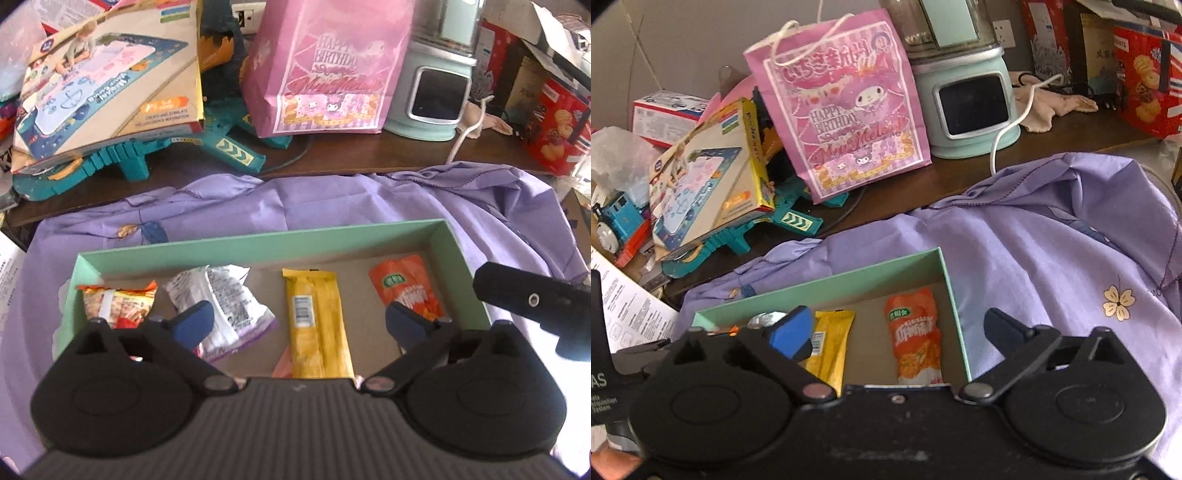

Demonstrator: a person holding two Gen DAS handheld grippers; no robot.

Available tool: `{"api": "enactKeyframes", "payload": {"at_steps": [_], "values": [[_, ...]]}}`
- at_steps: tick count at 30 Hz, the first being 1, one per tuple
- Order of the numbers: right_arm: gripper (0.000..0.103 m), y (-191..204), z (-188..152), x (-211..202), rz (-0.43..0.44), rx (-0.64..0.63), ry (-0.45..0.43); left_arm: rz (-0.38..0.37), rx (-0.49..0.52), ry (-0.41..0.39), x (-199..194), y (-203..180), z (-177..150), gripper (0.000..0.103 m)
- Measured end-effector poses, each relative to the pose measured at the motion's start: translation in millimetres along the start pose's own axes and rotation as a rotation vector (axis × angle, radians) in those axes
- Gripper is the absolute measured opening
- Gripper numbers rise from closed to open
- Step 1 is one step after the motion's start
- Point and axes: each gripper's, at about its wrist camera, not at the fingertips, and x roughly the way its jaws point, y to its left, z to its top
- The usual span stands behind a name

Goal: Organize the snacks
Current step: 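Lower the yellow bar and orange-red pouch into the box and open both tools, then move both tools back out of the box toward the remaining snacks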

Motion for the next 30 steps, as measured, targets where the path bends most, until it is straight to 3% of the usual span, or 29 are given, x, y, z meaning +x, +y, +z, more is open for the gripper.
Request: {"api": "enactKeyframes", "payload": {"at_steps": [13, 21, 30], "values": [[0.103, -0.6, -30.0, -69.0, -0.01, -0.036, 0.015, -0.035, 0.049, 0.008, -62.3, -11.5, -52.5, 0.103], [0.103, -20.3, -73.5, -109.7, -0.039, -0.036, 0.032, -0.062, 0.085, 0.041, -88.4, -27.6, -107.0, 0.103], [0.103, -63.6, -133.1, -131.4, -0.073, 0.037, 0.093, -0.094, 0.164, 0.115, -89.1, -50.8, -169.7, 0.103]]}}
